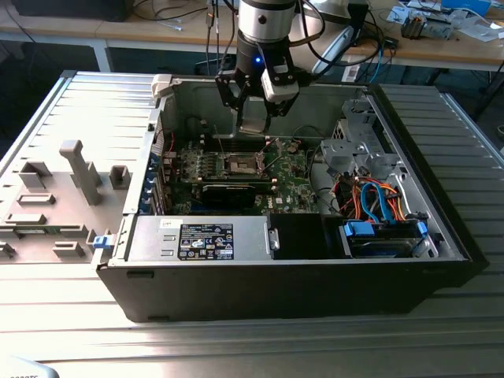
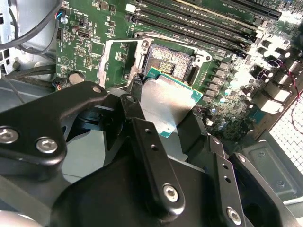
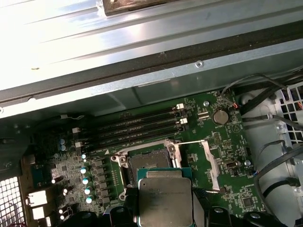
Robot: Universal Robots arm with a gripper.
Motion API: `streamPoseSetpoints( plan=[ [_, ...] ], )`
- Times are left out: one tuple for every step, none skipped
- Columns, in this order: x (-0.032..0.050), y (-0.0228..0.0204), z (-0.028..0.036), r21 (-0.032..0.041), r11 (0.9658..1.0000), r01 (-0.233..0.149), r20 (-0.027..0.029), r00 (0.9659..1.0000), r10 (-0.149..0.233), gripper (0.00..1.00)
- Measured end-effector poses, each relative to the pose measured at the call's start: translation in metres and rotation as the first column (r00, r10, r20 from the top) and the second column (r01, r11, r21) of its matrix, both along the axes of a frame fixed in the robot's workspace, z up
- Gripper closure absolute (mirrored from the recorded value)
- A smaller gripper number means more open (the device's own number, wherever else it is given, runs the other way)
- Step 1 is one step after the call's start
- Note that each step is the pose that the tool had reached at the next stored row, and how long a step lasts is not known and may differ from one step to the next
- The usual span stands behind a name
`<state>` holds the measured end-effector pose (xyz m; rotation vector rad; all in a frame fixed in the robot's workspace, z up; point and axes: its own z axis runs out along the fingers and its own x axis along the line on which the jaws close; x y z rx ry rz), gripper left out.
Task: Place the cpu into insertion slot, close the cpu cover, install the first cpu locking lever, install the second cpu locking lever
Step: 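Place the cpu into insertion slot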
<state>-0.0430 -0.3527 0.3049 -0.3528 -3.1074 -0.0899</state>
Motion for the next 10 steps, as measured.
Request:
streamPoseSetpoints(
  plan=[
    [0.0,0.0,0.0,0.0,1.0,0.004,0.0,1.0,-0.004,0.45],
    [0.0,0.0,0.0,0.0,1.0,0.009,0.0,1.0,-0.009,0.45],
    [0.0,0.0,0.0,0.0,0.9999,0.011,0.0,0.9999,-0.011,0.45],
    [0.0,0.0,0.0,0.0,0.9999,0.014,0.0,0.9999,-0.014,0.45],
    [0.0,0.0,0.0,0.0,0.9998,0.018,0.0,0.9998,-0.018,0.45],
    [0.0,0.0,0.0,-0.0001,0.9998,0.022,-0.0001,0.9998,-0.022,0.45],
    [0.0,0.0,0.0,0.0,0.9997,0.025,0.0,0.9997,-0.025,0.45],
    [0.0,0.0,-0.0001,0.0,0.9996,0.027,0.0,0.9996,-0.027,0.45],
    [0.0,0.0,-0.0001,0.0,0.9995,0.031,0.0,0.9995,-0.031,0.45],
    [0.0,0.0,-0.0001,0.0,0.9993,0.036,0.0,0.9993,-0.036,0.45]
  ],
)
